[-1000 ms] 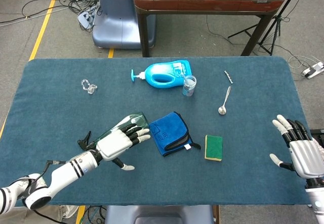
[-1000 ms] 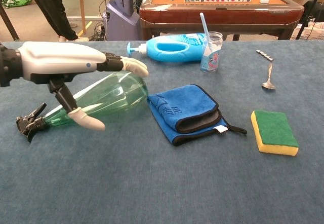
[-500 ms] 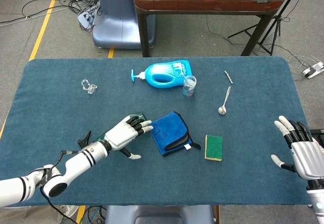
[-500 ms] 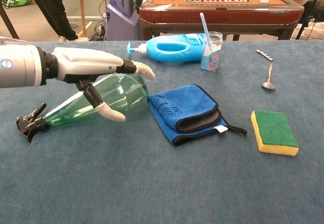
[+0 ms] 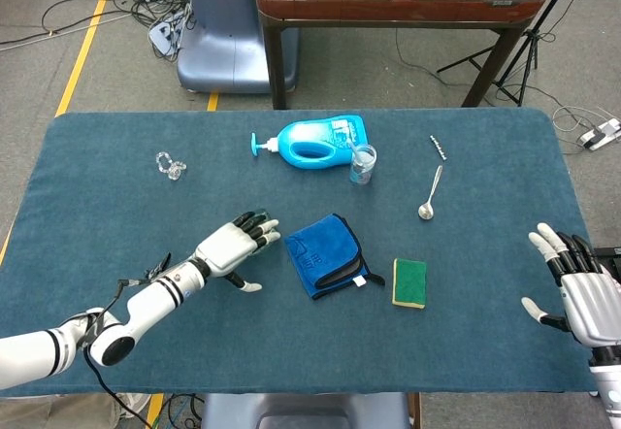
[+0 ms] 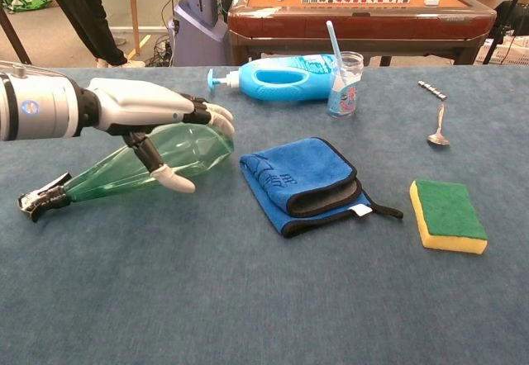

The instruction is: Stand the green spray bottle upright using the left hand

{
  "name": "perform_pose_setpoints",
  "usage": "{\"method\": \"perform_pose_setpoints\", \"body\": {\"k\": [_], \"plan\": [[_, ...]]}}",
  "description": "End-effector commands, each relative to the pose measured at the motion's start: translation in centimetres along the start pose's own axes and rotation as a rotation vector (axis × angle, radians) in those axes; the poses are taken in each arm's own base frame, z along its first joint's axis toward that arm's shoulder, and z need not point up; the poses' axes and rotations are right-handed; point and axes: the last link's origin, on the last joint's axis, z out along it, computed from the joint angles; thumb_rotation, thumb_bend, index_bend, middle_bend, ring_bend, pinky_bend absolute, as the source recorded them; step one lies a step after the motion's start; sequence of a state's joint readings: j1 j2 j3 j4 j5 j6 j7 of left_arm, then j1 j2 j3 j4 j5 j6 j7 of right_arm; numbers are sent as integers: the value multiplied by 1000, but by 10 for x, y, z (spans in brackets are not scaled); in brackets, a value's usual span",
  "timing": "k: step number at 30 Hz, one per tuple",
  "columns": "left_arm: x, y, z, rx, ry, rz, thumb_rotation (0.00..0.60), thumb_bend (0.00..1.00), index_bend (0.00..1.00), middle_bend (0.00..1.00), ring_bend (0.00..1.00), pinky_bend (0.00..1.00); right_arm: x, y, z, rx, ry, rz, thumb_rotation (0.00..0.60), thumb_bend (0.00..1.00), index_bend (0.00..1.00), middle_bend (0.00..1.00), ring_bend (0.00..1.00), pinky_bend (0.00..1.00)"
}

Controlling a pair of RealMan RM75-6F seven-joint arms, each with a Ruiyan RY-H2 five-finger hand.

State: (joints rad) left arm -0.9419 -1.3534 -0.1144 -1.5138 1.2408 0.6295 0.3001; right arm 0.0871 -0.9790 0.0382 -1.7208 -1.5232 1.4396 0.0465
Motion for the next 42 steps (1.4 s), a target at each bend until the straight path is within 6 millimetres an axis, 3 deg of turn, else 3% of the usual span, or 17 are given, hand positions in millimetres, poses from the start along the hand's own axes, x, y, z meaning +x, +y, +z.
{"method": "perform_pose_setpoints", "body": {"k": [1, 26, 33, 38, 39, 42], "plan": [[-2, -16, -1, 56, -24, 24, 310, 177, 99, 0, 0, 0, 0, 0, 0, 1, -1, 0, 600, 200, 93, 56, 0, 0], [-6, -114, -29, 425, -123, -11, 310, 176, 125, 0, 0, 0, -2, -3, 5, 10, -4, 3, 600, 199, 92, 56, 0, 0], [2, -118, -40, 445, -88, -177, 307, 176, 125, 0, 0, 0, -2, -4, 5, 14, -3, 7, 600, 200, 93, 56, 0, 0], [5, -119, -47, 427, -64, -145, 311, 176, 125, 0, 0, 0, -2, -4, 6, 18, 0, 9, 600, 199, 93, 56, 0, 0], [6, -119, -49, 425, -53, -133, 321, 176, 125, 0, 0, 0, -2, -4, 6, 18, 2, 9, 600, 199, 92, 56, 0, 0], [5, -120, -57, 412, -16, -81, 515, 176, 113, 0, 0, 0, -1, -3, 5, 14, 3, 9, 600, 200, 93, 56, 0, 0]]}}
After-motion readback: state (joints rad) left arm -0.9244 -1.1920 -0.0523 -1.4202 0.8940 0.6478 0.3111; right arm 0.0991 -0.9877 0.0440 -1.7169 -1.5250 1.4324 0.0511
